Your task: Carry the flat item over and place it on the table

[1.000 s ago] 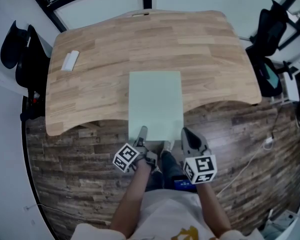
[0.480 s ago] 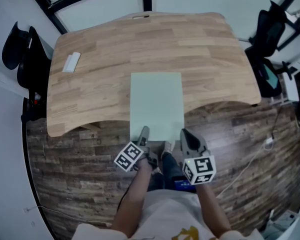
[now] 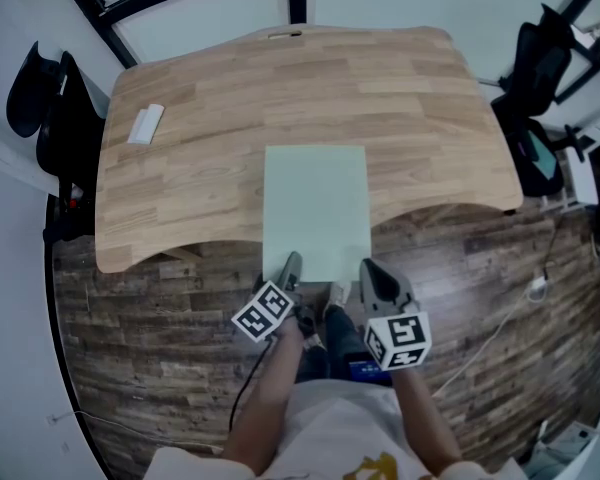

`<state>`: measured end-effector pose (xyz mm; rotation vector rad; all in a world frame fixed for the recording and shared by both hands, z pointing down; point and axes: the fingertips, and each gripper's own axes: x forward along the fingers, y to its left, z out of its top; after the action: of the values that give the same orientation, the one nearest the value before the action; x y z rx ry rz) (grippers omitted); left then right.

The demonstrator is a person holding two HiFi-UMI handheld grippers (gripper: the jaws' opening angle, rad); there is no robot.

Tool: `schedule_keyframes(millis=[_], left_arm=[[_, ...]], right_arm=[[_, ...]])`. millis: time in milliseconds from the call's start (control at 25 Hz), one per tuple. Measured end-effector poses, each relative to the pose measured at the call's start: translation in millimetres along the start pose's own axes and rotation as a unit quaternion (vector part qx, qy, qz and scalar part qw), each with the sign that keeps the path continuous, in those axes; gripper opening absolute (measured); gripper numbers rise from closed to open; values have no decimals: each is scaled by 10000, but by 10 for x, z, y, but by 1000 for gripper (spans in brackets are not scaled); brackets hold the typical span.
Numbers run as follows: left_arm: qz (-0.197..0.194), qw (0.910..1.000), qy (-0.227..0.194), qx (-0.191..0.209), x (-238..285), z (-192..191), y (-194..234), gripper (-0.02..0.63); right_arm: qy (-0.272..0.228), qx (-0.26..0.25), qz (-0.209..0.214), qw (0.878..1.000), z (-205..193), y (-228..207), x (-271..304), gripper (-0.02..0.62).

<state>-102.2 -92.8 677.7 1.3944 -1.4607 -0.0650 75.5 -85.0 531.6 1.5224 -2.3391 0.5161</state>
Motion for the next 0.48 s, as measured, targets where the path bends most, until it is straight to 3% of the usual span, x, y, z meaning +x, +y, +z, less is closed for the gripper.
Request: schedule_keyframes(millis=[480], left_arm=[[180,9966,13,799,-27,100,-30,506]], right_arm=[[-13,-23,22,10000,3,37,-8,-2]])
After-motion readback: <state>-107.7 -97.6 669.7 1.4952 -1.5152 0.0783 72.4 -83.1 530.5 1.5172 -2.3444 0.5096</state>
